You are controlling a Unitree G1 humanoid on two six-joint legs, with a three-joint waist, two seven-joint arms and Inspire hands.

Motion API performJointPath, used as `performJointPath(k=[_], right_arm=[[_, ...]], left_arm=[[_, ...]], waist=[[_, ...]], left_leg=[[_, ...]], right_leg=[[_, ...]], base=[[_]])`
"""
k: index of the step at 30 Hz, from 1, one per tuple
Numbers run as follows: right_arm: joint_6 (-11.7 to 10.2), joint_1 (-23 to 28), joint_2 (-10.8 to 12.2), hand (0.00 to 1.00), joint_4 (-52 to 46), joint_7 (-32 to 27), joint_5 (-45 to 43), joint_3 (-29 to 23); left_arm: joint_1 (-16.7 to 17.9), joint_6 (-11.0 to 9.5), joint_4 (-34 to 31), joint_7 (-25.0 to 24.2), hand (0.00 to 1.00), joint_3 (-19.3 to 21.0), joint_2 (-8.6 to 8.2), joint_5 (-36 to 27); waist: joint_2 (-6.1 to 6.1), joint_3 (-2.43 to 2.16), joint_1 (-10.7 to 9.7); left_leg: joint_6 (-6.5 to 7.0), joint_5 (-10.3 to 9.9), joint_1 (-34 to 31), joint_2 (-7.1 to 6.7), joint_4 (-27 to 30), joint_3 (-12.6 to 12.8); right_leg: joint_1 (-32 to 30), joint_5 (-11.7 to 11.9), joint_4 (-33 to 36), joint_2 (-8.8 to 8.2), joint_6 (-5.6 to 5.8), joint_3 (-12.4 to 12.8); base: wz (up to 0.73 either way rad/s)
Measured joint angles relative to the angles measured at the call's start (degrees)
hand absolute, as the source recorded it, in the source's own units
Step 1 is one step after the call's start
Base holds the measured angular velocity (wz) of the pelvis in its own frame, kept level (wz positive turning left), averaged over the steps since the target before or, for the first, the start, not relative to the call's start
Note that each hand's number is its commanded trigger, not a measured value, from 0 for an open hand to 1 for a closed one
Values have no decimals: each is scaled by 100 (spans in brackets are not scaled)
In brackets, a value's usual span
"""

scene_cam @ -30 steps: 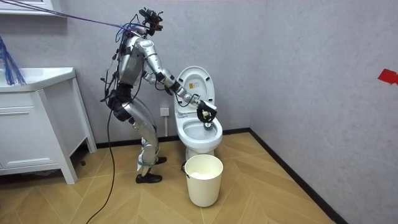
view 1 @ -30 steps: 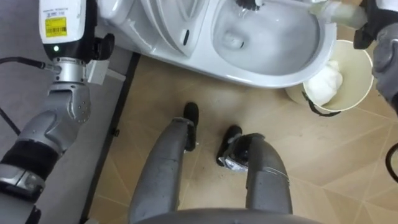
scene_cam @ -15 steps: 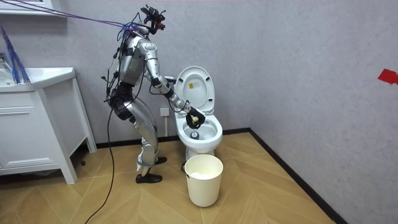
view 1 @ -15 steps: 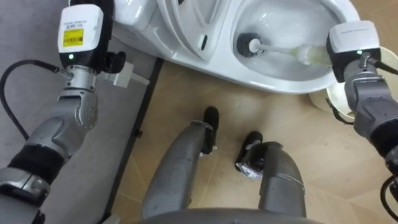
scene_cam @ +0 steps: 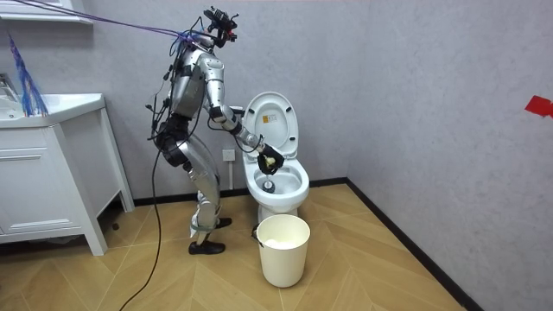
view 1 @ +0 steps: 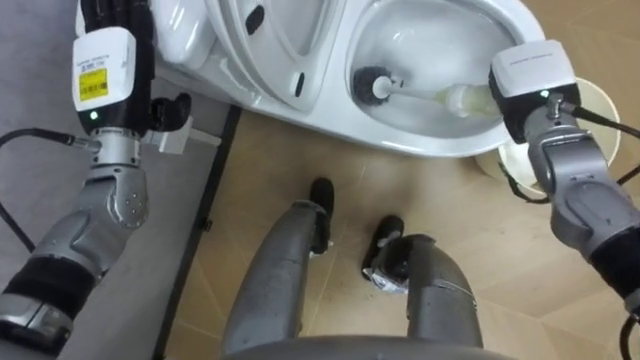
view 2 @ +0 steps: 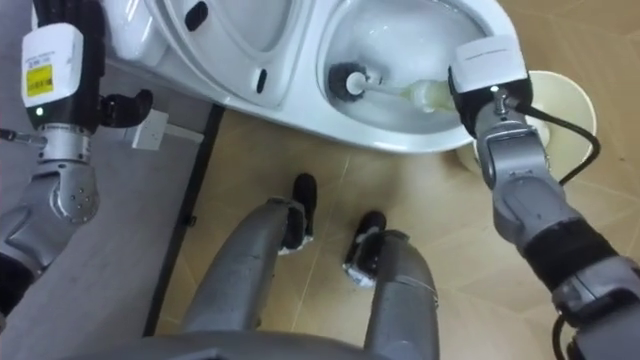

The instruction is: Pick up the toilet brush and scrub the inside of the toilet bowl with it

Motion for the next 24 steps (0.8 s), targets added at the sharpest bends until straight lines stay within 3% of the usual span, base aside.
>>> performJointPath(k=[2,5,7,10,12,15,19,22,24], right_arm=[[-1,127,21,100,4,141,4,0],[-37,373,94,100,158,206,28,-3],[-200,328,234,100,654,106,205,-76],[-589,353,558,100,1729,-126,852,-511],[-890,625,739,100,2190,-292,1279,-975],[-1164,1101,901,100,2358,-424,1667,-1340],[-1403,1562,1031,100,2454,-485,1994,-1657],[-1617,1988,1209,100,2334,-595,2059,-1963],[-1776,2366,1410,100,2341,-658,2108,-2217]], left_arm=[[11,-50,251,-89,0,-92,-3,-23],[110,-66,324,-266,0,-91,-10,-17],[163,-82,451,-342,0,-92,-47,-2],[307,-62,590,-464,0,-43,-265,55],[600,-50,573,-543,0,235,-452,225],[978,37,530,-675,0,563,-629,458],[1335,63,422,-855,0,862,-865,457],[1804,65,115,-1015,0,1042,-906,469],[2252,63,-30,-1096,0,1196,-1071,480]], waist=[[-45,-4,-10],[-177,-47,-14],[-224,-43,-15],[-330,-53,-1],[-371,-49,0],[-428,-54,-38],[-419,-64,-90],[-459,-112,-176],[-496,-164,-230]], left_leg=[[5,-29,257,-3,-81,10],[5,-49,647,-13,-251,36],[3,-59,857,-29,-313,33],[6,-59,1297,-94,-488,87],[9,-60,1575,-116,-669,100],[6,-57,1934,-136,-897,155],[10,-64,2445,-182,-1128,149],[10,-63,2820,-207,-1302,143],[10,-63,3251,-257,-1482,137]], right_leg=[[256,6,-90,10,19,11],[629,9,-259,21,46,19],[849,2,-330,19,64,2],[1214,-29,-442,-25,125,73],[1475,-29,-593,-32,159,78],[1818,-37,-804,-44,186,75],[2378,-17,-1158,-19,249,83],[2824,15,-1499,6,303,50],[3321,63,-1874,21,379,26]], base=[[-2],[-2],[7],[4],[0],[0],[1],[6],[5]])
